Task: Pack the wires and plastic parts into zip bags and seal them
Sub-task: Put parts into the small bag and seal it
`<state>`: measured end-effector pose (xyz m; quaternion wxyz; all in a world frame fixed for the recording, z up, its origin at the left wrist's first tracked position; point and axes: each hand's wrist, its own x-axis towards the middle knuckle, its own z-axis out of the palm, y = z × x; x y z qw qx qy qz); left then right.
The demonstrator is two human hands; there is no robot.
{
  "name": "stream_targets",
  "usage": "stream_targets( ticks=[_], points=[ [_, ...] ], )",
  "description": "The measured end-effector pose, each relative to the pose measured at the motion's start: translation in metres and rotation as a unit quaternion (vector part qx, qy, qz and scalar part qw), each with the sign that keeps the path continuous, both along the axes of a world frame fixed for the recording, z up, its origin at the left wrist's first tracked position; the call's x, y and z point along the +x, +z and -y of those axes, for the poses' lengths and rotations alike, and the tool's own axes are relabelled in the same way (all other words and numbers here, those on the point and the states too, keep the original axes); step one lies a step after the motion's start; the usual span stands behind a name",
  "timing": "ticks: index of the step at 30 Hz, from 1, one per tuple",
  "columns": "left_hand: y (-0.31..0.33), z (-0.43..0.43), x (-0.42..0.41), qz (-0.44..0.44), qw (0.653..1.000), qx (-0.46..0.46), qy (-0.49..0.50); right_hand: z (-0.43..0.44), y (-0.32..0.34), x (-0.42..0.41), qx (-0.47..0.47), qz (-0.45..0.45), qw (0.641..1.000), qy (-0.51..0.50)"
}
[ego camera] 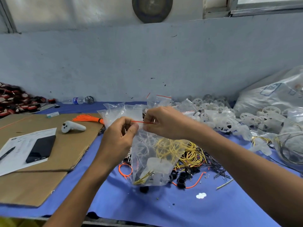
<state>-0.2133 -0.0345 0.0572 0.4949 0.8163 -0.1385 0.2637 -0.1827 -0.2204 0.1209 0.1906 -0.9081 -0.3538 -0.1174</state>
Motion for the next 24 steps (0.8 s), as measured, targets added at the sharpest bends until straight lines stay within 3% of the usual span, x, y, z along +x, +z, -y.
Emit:
stream_targets(
  ticks=[18, 24],
  points=[
    [0.009, -0.001, -0.003, 0.017, 0.994, 0.094, 0.047, 0.010, -0.005, -0.005, -0.019, 0.009, 0.999, -0.025],
    [0.013, 0.002, -0.001, 0.053, 0.979, 0.184, 0.074, 0.010, -0.005, -0.004, -0.012, 0.015, 0.999, -0.028]
  ],
)
